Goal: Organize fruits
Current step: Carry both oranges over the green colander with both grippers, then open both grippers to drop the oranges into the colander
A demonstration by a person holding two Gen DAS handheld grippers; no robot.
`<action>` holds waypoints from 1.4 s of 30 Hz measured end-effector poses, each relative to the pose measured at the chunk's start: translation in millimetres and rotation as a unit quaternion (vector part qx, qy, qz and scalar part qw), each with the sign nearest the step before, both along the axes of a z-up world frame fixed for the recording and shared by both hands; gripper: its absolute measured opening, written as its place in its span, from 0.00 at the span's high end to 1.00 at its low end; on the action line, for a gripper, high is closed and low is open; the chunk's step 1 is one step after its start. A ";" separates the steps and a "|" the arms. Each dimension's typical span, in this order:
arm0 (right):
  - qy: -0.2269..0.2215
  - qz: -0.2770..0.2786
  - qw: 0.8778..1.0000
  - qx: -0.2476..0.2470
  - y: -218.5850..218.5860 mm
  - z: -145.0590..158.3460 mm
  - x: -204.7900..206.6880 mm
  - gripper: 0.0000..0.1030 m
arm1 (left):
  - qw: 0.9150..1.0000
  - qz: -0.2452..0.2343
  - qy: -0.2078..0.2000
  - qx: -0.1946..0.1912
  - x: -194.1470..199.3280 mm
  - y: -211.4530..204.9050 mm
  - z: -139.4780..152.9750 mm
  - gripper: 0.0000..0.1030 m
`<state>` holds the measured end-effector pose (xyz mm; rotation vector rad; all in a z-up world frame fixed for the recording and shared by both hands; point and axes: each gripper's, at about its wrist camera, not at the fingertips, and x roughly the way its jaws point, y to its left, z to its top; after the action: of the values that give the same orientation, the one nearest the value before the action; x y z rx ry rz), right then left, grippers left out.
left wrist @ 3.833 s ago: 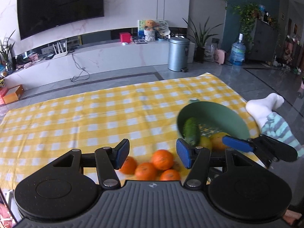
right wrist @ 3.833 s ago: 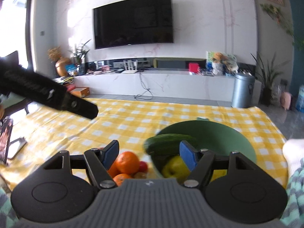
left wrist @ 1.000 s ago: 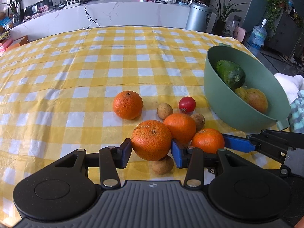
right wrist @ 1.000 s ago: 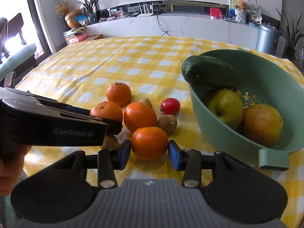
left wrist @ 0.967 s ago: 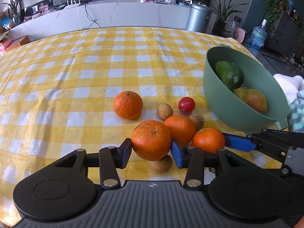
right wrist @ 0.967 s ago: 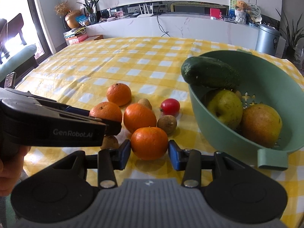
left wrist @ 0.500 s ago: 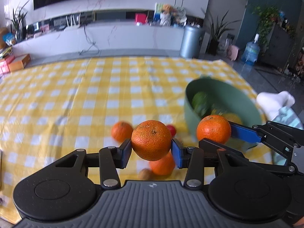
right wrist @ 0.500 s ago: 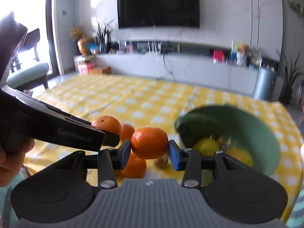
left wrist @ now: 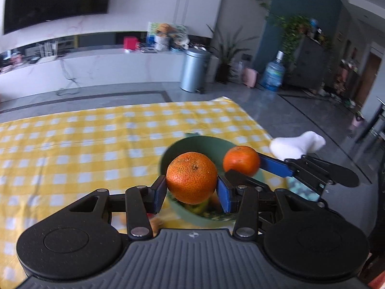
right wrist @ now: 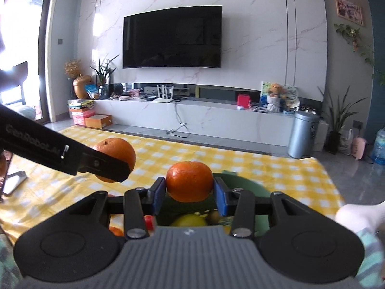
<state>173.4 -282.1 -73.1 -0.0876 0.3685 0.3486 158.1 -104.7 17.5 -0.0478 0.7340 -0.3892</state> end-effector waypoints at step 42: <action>0.175 -0.034 0.979 -0.093 -25.3 -48.7 62.6 0.60 | 0.981 -0.040 0.188 -0.006 63.0 -46.9 -79.9 0.51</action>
<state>236.0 -307.4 -121.8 -0.1980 0.7520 0.2598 221.1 -151.6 -62.4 -0.1065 1.1095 -0.4670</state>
